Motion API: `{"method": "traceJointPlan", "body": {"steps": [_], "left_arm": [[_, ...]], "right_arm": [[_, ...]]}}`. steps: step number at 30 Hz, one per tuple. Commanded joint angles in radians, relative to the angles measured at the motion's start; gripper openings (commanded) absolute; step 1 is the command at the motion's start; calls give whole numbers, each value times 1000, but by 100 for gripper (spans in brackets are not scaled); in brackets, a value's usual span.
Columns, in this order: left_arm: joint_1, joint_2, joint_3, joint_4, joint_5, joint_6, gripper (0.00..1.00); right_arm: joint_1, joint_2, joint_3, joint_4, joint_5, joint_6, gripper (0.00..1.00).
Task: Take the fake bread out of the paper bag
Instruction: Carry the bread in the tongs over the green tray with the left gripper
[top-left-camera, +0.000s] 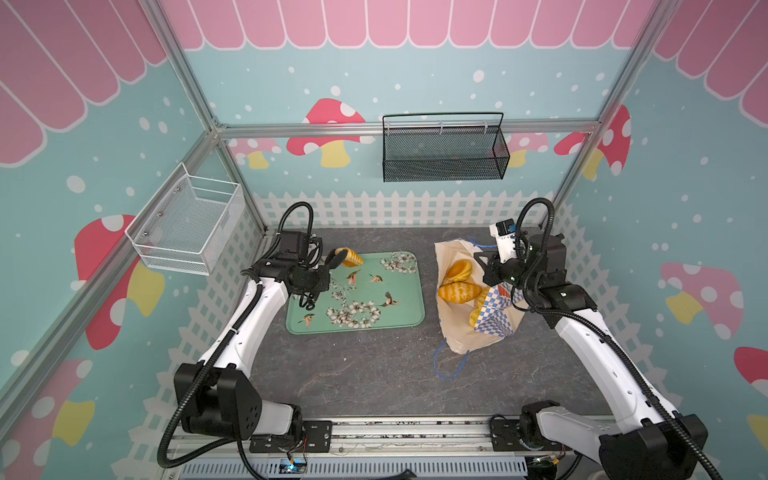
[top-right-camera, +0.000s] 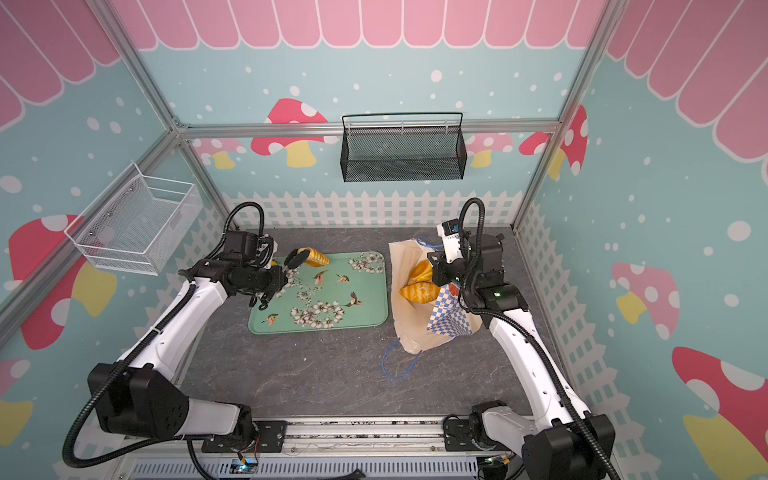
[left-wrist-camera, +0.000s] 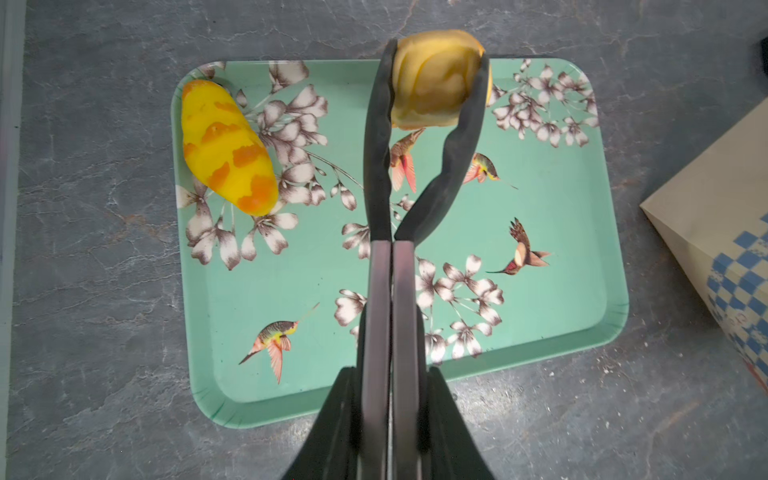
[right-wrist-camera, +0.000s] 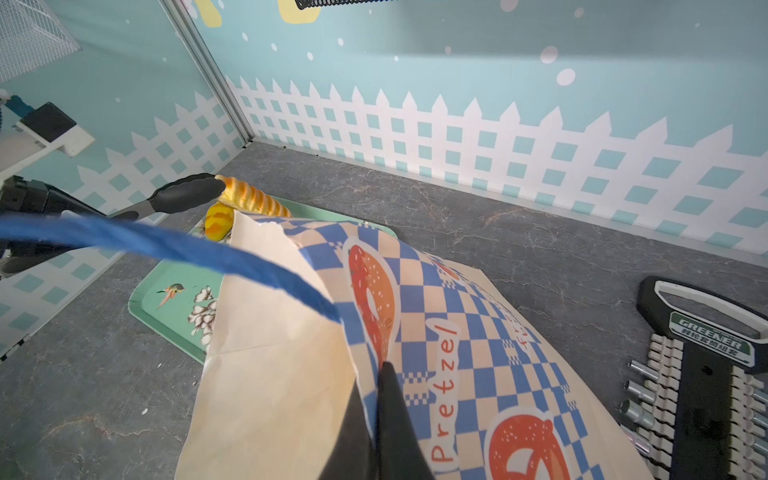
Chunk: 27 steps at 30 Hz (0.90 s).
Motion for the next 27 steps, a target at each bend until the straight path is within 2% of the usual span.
{"method": "traceJointPlan", "body": {"steps": [1, 7, 15, 27], "left_arm": [[33, 28, 49, 75, -21, 30, 0], [69, 86, 75, 84, -72, 60, 0], [88, 79, 71, 91, -112, 76, 0], [87, 45, -68, 88, -89, 56, 0]], "right_arm": [[5, 26, 13, -5, -12, -21, 0], [5, 45, 18, -1, -18, -23, 0], [5, 63, 19, 7, -24, -23, 0], [5, 52, 13, 10, -21, -21, 0]]}}
